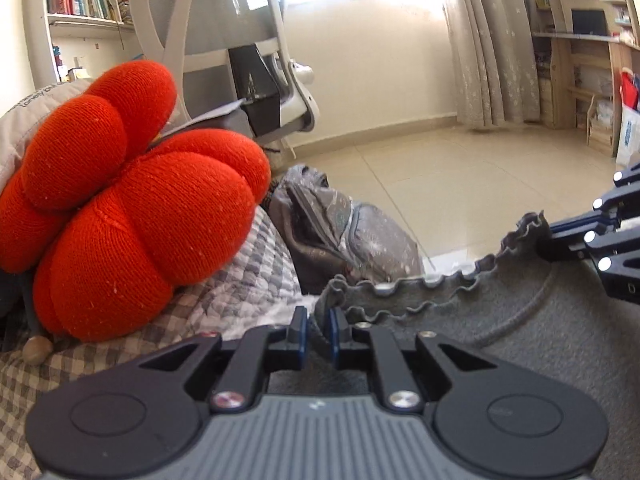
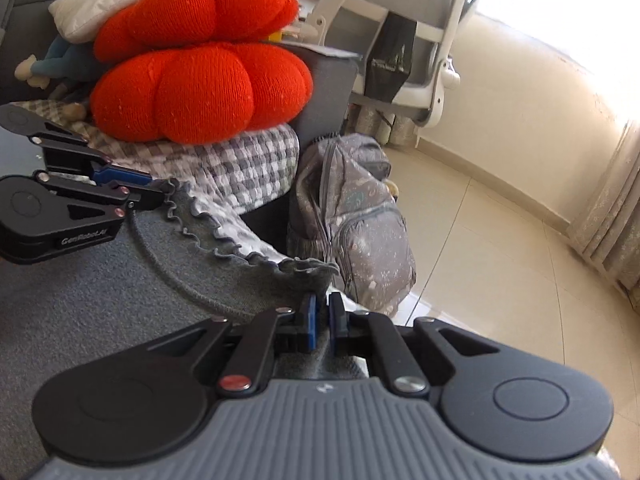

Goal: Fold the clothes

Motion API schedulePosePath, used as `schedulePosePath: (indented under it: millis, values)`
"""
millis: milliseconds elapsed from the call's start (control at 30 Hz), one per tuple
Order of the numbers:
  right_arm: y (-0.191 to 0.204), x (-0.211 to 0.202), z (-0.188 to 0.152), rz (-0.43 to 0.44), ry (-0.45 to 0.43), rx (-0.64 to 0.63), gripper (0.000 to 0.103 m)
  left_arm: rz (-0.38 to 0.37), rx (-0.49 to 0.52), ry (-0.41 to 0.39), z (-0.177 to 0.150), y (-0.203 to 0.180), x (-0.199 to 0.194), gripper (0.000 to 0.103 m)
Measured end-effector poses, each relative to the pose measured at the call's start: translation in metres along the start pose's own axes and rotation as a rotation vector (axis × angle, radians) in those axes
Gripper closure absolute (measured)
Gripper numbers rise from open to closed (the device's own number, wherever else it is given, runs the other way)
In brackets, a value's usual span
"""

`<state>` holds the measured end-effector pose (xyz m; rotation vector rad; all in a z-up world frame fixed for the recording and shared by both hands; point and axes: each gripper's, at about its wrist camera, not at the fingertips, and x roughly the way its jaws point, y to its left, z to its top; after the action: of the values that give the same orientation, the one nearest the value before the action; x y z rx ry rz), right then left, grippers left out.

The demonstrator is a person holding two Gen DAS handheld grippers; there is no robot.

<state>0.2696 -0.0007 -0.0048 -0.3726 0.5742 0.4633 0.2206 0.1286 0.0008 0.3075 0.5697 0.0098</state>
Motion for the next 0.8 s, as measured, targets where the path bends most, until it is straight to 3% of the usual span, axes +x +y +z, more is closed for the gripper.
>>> schedulePosePath:
  millis: [67,100,133,200,400,667,733,800]
  values:
    - [0.002,0.0,-0.006,-0.029,-0.018,0.004,0.089,0.008,0.011,-0.013,-0.002,0.001,-0.004,0.083]
    - [0.003,0.001,-0.009,-0.043,-0.027,0.006,0.075,0.01,-0.002,-0.022,0.0,0.006,-0.008,0.073]
    - [0.001,-0.005,-0.008,-0.051,-0.039,0.01,0.054,0.012,-0.03,-0.021,0.002,0.015,-0.012,0.067]
    - [-0.003,-0.018,-0.007,-0.056,-0.064,0.02,0.042,0.016,-0.087,-0.018,0.007,0.033,-0.021,0.064]
    - [-0.014,-0.077,-0.021,-0.022,-0.106,0.133,0.039,-0.009,-0.325,0.007,-0.008,0.098,-0.067,0.062]
    - [0.01,-0.162,-0.078,0.086,-0.087,0.259,0.033,0.029,-0.565,0.11,-0.097,0.162,-0.153,0.06]
    - [0.016,-0.187,-0.093,0.093,-0.095,0.293,0.032,-0.001,-0.635,0.104,-0.119,0.169,-0.183,0.06]
    - [0.019,-0.21,-0.112,0.126,-0.106,0.347,0.028,-0.057,-0.686,0.098,-0.14,0.167,-0.214,0.052]
